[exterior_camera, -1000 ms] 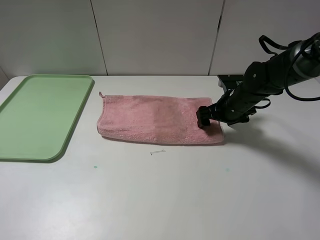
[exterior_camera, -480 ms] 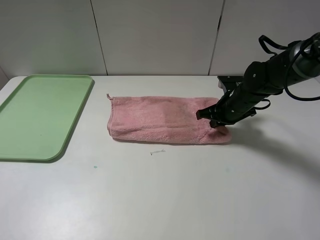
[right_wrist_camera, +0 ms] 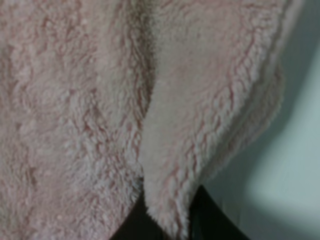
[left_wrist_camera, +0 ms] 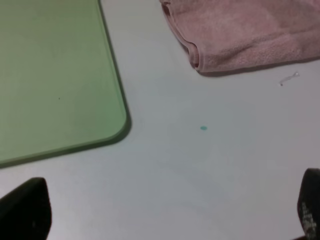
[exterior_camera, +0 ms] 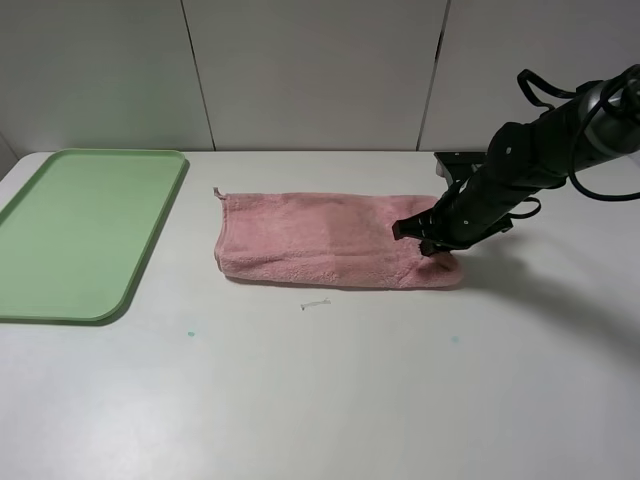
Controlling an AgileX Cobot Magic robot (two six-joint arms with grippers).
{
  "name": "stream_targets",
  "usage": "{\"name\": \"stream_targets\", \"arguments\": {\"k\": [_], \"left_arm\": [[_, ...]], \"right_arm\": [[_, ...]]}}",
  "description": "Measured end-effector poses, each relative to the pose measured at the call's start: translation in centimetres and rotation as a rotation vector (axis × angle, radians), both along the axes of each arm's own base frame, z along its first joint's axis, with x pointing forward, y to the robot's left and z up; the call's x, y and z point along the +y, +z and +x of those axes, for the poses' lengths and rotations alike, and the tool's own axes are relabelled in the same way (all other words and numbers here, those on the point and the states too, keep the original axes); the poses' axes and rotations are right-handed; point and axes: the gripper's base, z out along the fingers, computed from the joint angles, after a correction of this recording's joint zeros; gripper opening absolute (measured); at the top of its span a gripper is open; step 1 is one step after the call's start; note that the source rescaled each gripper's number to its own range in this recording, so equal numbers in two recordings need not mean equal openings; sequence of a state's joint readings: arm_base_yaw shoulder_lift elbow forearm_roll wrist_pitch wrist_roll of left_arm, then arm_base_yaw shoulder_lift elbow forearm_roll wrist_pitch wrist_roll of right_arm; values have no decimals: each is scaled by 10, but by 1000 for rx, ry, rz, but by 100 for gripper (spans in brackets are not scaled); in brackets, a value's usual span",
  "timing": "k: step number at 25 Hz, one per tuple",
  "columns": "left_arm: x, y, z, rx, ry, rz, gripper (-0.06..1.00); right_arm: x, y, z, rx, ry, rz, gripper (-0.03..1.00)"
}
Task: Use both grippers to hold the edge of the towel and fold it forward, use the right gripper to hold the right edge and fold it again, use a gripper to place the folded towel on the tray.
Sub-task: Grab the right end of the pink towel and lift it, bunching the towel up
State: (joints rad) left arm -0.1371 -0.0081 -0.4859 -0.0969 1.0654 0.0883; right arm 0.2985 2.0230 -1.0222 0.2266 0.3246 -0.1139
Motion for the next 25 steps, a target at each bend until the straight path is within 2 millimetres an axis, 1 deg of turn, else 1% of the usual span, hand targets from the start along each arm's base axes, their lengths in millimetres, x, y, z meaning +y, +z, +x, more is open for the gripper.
{"name": "stream_targets", "arguments": {"k": [5,10,14,18,25], "left_arm": [[0,0,0,0,0,0,99],[0,0,0,0,0,0,99],[0,0,0,0,0,0,99],[0,0,0,0,0,0,99],[0,0,0,0,0,0,99]], "right_arm": [[-1,11,-5,25,20,-6,2],[-5,29,-8,15,39,-15,2],[-16,42,-8,5,40,-35,2],[-30,49,-9,20,36,-62,2],[-62,66,-11,28,3,-123,2]]}}
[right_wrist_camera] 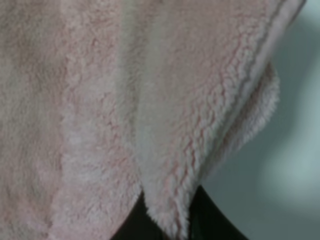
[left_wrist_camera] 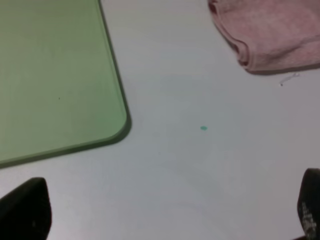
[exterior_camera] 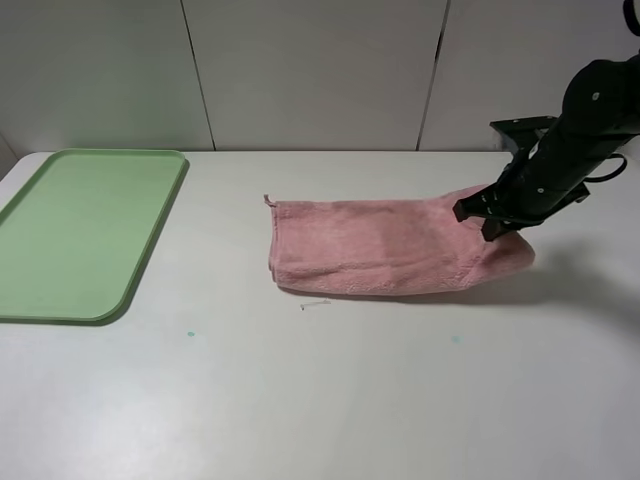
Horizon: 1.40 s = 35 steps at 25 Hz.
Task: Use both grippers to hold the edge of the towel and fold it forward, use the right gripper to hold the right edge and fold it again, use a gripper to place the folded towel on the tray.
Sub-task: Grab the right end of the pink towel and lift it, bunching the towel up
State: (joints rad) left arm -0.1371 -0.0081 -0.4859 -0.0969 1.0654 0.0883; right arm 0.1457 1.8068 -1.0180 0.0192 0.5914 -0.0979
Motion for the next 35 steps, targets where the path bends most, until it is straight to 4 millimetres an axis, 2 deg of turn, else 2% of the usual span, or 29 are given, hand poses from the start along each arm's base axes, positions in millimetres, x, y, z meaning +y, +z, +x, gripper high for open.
{"name": "stream_targets", "arguments": {"k": [9,16,21,25,35], "left_arm": [[0,0,0,0,0,0,99],[0,0,0,0,0,0,99],[0,0,0,0,0,1,99],[0,0,0,0,0,1,99],[0,0,0,0,0,1,99]], "right_arm": [[-43,18,-8,29,-66,-80,2],[-46,41,-11,31,-78,-100,2],[-31,73,-7,-6,-49,-102,2],[-11,91,-6,-16,-20,-96,2],[49,96,-16,-27,54,-12,2]]}}
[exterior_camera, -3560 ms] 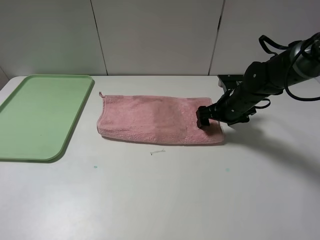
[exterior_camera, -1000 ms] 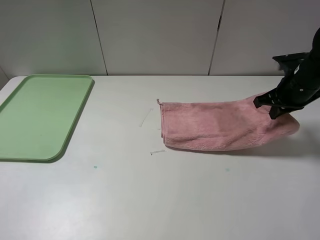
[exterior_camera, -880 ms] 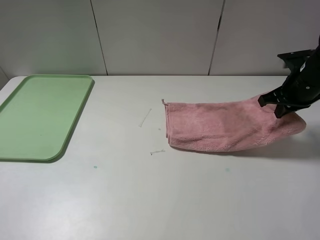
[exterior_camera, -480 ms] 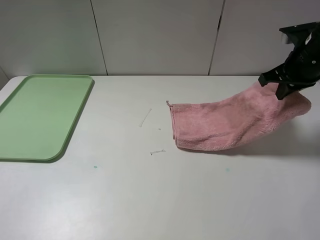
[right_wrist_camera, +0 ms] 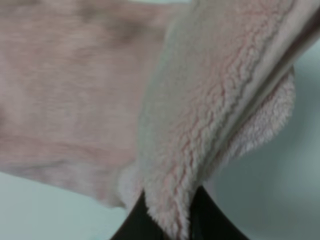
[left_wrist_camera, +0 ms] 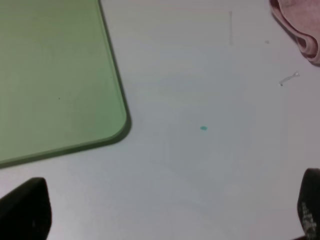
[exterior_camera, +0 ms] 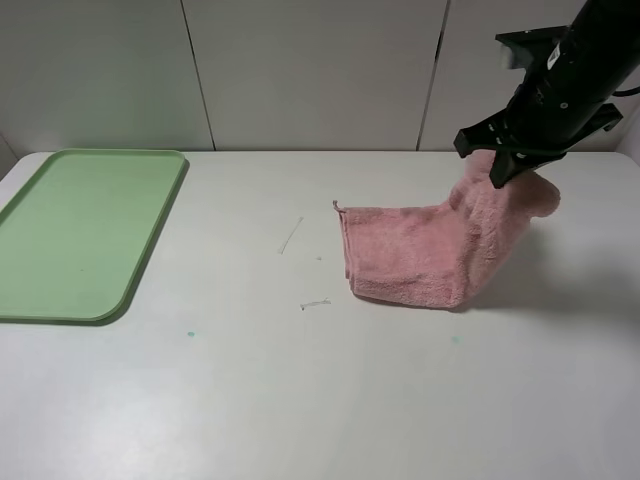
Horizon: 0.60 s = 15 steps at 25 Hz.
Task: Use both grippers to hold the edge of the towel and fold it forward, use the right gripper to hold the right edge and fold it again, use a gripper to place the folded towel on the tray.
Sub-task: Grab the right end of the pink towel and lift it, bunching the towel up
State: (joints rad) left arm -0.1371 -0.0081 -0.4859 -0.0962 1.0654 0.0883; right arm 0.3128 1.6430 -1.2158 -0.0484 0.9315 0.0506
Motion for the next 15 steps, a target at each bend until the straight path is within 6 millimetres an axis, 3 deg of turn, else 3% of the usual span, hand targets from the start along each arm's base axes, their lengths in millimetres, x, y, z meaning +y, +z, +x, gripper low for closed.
{"name": "stream_targets", "arguments": {"k": [8,15], "left_arm": [[0,0,0,0,0,0,99],[0,0,0,0,0,0,99]], "right_arm": [[38,0,-10,-25,29,48,2],[66,-20,-10,1,78,74,2]]}}
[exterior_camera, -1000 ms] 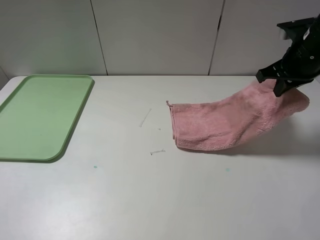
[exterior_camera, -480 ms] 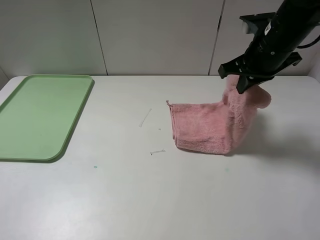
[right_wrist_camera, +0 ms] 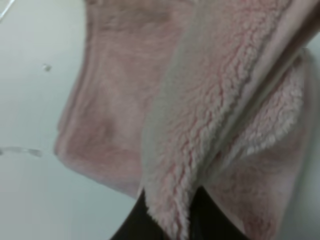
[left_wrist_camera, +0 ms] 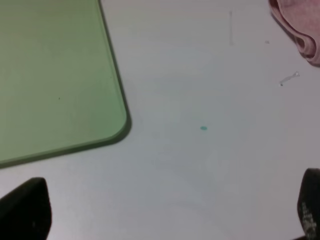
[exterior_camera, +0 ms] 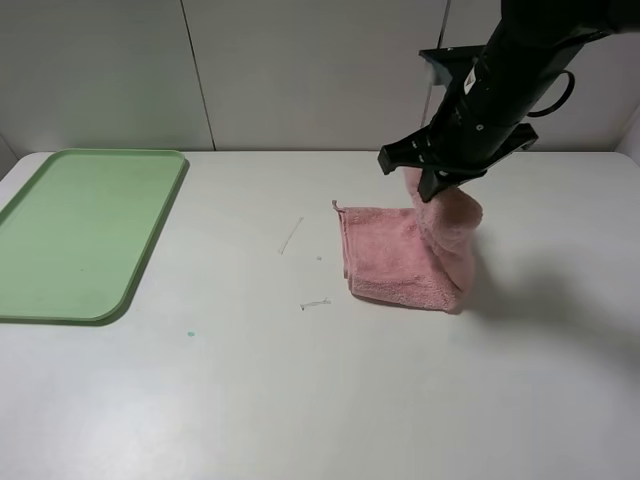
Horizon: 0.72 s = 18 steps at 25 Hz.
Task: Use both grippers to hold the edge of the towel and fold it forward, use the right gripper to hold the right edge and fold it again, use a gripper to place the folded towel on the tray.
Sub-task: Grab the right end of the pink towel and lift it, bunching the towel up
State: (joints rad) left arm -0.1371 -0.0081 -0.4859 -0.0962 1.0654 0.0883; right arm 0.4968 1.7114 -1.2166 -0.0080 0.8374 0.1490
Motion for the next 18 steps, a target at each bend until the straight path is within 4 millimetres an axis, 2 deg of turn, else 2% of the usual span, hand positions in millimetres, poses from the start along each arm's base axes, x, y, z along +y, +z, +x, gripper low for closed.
{"name": "stream_targets", "arguments": {"k": [4,18], "left_arm": [[0,0,0,0,0,0,99],[0,0,0,0,0,0,99]], "right_arm": [[8,-10,3,3,-10,21,2],[18,-55,15,82,-35,21,2]]}}
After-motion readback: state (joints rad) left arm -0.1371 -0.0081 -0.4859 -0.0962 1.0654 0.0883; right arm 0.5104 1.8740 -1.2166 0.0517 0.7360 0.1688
